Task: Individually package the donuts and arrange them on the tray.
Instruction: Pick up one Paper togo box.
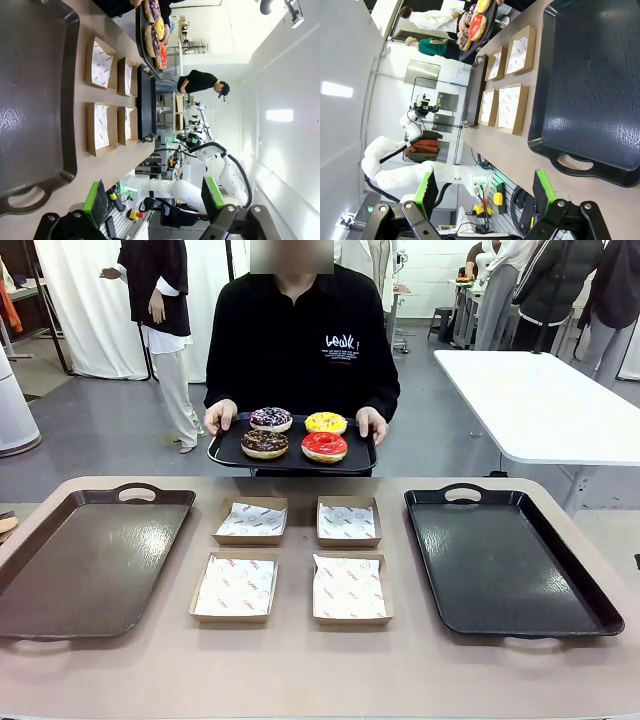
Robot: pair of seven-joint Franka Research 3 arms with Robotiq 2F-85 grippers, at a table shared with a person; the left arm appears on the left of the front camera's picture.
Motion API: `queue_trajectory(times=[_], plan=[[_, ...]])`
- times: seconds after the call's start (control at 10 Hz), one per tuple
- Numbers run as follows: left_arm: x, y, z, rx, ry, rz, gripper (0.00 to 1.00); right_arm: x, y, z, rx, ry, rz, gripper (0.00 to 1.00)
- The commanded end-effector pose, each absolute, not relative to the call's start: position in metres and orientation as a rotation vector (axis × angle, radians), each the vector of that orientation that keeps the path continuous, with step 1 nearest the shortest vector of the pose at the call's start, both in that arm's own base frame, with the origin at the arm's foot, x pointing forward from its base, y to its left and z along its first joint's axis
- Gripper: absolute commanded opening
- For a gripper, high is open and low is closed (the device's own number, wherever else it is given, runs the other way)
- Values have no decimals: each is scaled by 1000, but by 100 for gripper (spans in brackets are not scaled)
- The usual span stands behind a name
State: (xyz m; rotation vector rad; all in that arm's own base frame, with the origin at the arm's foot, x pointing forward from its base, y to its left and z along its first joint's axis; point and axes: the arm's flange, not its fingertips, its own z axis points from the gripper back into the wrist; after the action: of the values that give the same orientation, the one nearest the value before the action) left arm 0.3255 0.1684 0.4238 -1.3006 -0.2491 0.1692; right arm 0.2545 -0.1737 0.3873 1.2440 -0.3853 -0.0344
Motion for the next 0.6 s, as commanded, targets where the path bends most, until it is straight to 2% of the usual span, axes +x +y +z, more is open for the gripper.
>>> queue_trajectory(times=[0.0, 0.5], plan=[[324, 167, 424, -1302, -252, 169, 100, 254, -175, 388, 1252, -393, -37, 100], [324, 167, 424, -1302, -252, 169, 100, 254, -175, 388, 1252, -393, -37, 100]])
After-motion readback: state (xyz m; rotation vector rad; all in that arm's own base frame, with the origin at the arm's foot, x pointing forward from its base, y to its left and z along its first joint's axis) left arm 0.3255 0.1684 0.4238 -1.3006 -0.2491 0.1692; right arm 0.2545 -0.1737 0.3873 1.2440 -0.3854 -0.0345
